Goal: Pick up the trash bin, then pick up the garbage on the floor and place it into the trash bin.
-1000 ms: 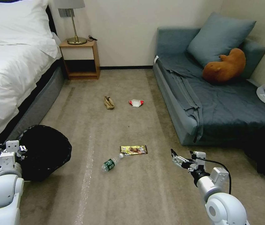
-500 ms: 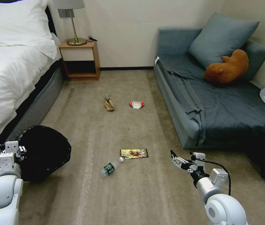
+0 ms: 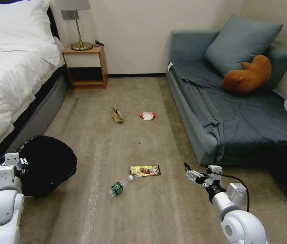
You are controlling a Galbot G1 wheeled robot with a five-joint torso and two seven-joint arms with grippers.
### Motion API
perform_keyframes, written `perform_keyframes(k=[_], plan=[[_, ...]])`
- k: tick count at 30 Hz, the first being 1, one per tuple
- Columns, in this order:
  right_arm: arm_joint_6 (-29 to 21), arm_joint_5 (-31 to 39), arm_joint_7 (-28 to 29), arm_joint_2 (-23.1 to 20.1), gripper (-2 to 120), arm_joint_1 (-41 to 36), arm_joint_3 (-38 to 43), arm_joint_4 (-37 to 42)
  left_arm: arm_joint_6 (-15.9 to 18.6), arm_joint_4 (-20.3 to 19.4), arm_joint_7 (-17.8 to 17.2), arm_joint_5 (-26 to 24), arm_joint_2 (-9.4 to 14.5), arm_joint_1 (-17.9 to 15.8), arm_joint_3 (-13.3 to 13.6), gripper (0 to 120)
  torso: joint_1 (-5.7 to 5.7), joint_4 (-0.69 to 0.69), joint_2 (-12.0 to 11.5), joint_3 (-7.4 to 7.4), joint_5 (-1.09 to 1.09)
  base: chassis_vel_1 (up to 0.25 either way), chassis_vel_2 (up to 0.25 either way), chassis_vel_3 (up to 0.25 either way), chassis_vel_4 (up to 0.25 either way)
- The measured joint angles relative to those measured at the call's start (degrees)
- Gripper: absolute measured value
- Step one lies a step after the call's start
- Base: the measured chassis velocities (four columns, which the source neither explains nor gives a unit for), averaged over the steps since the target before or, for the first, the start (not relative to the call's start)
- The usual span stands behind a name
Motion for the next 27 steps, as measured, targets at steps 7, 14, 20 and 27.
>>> perform_keyframes(k=[7,14,20,27], plan=[[0.0,-0.6,0.0,0.0,100,0.1,-0.6,-0.4,0.0,-0.1,0.0,-0.2,0.3,0.0,-0.1,5,0.00,0.00,0.0,0.00,0.00,-0.051,0.076,0.066,-0.068],[0.0,-1.3,-0.1,0.2,100,0.0,-1.3,-0.6,-0.6,0.0,0.0,-0.4,0.6,0.3,-0.3,5,0.00,0.00,0.0,0.00,-0.01,-0.058,0.067,0.065,-0.062],[0.0,-1.8,-0.2,0.4,100,0.0,-1.7,-0.7,-0.8,0.0,0.0,-0.4,0.5,0.4,-0.3,5,0.00,0.00,0.0,0.00,-0.01,-0.074,0.059,0.069,-0.070],[0.3,-2.1,-0.3,0.4,100,-0.2,-2.1,-1.0,-1.7,0.1,0.0,-0.7,0.8,0.3,-0.7,5,0.00,0.00,0.0,0.00,0.00,-0.074,0.060,0.069,-0.059]])
